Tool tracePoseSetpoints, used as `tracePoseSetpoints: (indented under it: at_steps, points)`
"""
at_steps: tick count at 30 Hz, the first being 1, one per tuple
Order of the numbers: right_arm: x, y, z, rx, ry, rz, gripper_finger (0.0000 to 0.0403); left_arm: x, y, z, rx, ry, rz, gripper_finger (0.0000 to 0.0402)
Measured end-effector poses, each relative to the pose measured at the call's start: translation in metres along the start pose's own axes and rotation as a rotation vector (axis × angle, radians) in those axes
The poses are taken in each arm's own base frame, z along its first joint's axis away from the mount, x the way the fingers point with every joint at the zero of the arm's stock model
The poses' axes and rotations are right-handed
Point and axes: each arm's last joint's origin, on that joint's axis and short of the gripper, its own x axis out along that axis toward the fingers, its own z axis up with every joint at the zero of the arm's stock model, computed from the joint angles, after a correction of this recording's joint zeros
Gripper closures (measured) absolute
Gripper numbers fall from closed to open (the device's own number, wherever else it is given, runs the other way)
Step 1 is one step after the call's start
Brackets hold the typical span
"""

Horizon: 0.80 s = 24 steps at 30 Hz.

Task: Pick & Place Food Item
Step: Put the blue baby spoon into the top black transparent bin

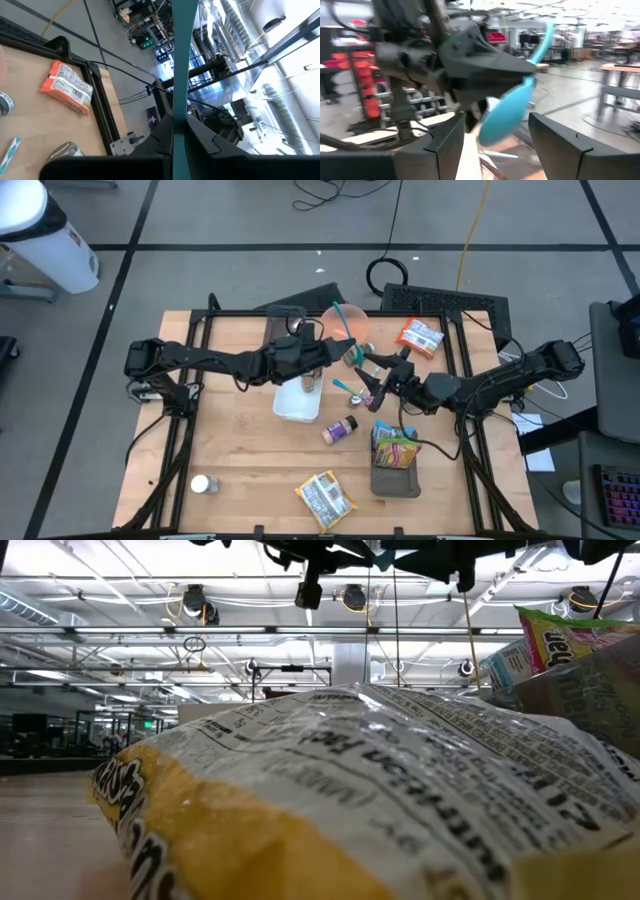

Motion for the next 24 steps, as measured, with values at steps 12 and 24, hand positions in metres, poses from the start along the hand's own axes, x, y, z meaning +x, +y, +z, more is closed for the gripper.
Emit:
tracePoseSetpoints:
  at_steps: [12,24]
  points:
    - [-0.0001,-0.0020,-0.0008,-0.001,0.006,-0.073,0.0220,-0.0018,-0.0019,-0.0032,0.012,-0.007,0.001,0.0380]
    - [-0.0002,-0.0022,-0.0001,0.008,0.000,-0.081,0.0319,-0.0018,-0.0016,-0.0034,0.015,-0.004,0.003,0.0380]
